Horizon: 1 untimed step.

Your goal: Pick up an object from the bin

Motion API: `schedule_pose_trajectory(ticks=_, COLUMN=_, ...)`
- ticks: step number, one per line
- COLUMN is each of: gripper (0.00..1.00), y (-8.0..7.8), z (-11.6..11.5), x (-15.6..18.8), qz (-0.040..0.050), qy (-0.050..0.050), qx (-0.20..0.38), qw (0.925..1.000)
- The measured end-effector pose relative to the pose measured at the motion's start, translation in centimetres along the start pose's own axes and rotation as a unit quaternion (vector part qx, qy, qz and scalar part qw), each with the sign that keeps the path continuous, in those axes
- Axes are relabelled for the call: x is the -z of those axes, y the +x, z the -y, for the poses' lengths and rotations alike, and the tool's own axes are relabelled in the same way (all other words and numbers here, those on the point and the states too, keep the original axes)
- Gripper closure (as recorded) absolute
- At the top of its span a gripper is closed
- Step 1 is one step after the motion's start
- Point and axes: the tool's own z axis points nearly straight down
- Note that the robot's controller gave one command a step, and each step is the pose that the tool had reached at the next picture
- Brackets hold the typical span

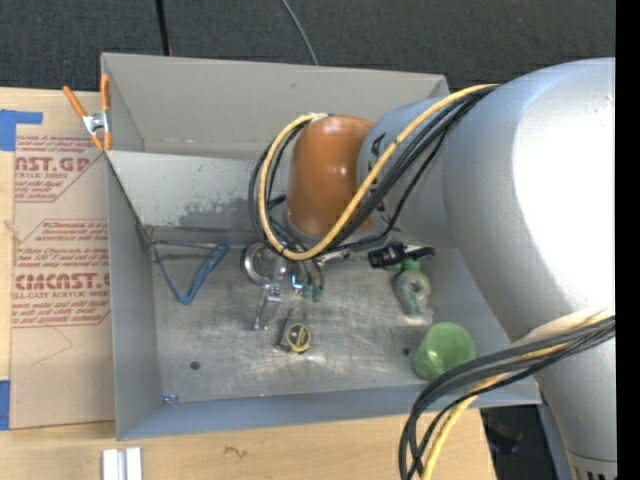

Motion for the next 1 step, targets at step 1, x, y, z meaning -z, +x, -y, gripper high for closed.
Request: schedule_pose_trajectory(ticks=1, gripper=1.0, y=-0.27, z=-0.1, x=0.43, qz=0.0039, qy=-0.001, qx=0.001, qw=1.0)
